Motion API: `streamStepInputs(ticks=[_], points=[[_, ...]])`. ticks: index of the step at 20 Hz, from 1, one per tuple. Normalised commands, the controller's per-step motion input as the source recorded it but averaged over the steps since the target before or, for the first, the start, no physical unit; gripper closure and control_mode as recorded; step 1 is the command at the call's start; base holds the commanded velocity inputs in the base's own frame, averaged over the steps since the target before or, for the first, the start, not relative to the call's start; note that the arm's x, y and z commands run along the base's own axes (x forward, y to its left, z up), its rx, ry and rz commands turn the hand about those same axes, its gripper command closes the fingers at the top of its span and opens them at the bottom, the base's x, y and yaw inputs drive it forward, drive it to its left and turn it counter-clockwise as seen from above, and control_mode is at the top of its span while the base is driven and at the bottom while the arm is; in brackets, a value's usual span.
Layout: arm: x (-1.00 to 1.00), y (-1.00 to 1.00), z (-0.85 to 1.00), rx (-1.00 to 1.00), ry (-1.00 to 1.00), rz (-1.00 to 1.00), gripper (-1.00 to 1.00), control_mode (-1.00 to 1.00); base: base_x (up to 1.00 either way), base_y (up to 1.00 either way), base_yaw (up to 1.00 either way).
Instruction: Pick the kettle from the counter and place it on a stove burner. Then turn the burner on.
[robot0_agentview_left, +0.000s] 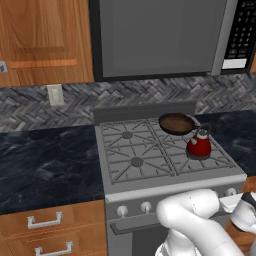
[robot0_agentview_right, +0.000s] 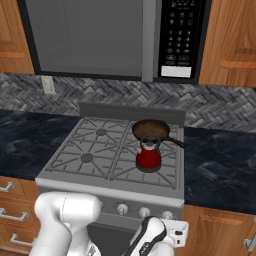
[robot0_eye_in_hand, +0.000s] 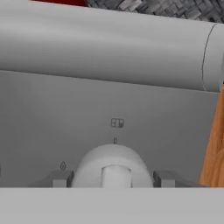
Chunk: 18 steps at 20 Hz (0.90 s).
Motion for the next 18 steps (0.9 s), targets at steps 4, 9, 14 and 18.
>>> streamStepInputs(ticks=[4, 9, 14, 18], points=[[0.01, -0.27, 0.00, -0.05, -0.05, 0.22, 1.00, -1.00, 0.00, 0.00, 0.00], [0.02, -0.13, -0.01, -0.15, -0.10, 0.21, 1.00, -1.00, 0.00, 0.00, 0.00], [0.00, -0.01, 0.00, -0.23, -0.13, 0.21, 1.00, -1.00, 0.00, 0.00, 0.00], [0.00, -0.02, 0.00, -0.24, -0.10, 0.24, 1.00, -1.00, 0.00, 0.00, 0.00]])
